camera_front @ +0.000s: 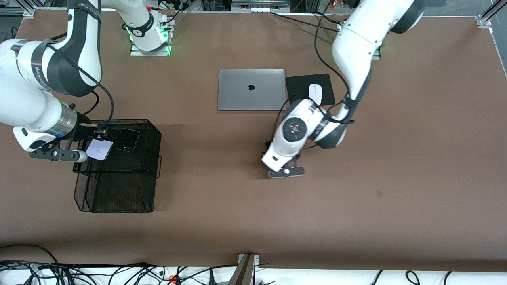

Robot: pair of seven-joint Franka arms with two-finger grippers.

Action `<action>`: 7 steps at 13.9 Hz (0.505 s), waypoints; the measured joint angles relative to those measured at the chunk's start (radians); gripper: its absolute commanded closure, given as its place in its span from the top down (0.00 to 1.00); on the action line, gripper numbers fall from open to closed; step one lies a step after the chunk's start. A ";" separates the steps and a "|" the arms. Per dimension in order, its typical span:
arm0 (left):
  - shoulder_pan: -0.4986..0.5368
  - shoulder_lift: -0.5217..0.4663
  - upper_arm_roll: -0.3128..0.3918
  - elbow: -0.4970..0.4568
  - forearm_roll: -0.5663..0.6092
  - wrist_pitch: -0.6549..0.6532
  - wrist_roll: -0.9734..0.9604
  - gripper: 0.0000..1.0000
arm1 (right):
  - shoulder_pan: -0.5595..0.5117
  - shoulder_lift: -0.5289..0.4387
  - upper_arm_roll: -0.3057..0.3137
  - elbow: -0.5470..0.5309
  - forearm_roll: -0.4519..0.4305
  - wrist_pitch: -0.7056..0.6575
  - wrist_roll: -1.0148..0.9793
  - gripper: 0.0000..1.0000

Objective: Place phones with both arms
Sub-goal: 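Set the tall phone beside the laptop with the left gripper while the right gripper withdraws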

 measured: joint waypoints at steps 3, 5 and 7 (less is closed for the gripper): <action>-0.074 0.019 0.017 0.044 0.000 -0.008 -0.032 0.00 | 0.002 0.005 0.003 0.000 0.000 -0.001 0.000 1.00; -0.155 0.040 0.064 0.072 0.000 -0.011 -0.074 0.00 | 0.004 0.005 0.004 0.000 0.000 -0.002 0.000 1.00; -0.220 0.095 0.118 0.123 0.000 -0.010 -0.116 0.00 | 0.006 0.005 0.004 0.000 0.000 -0.003 0.000 1.00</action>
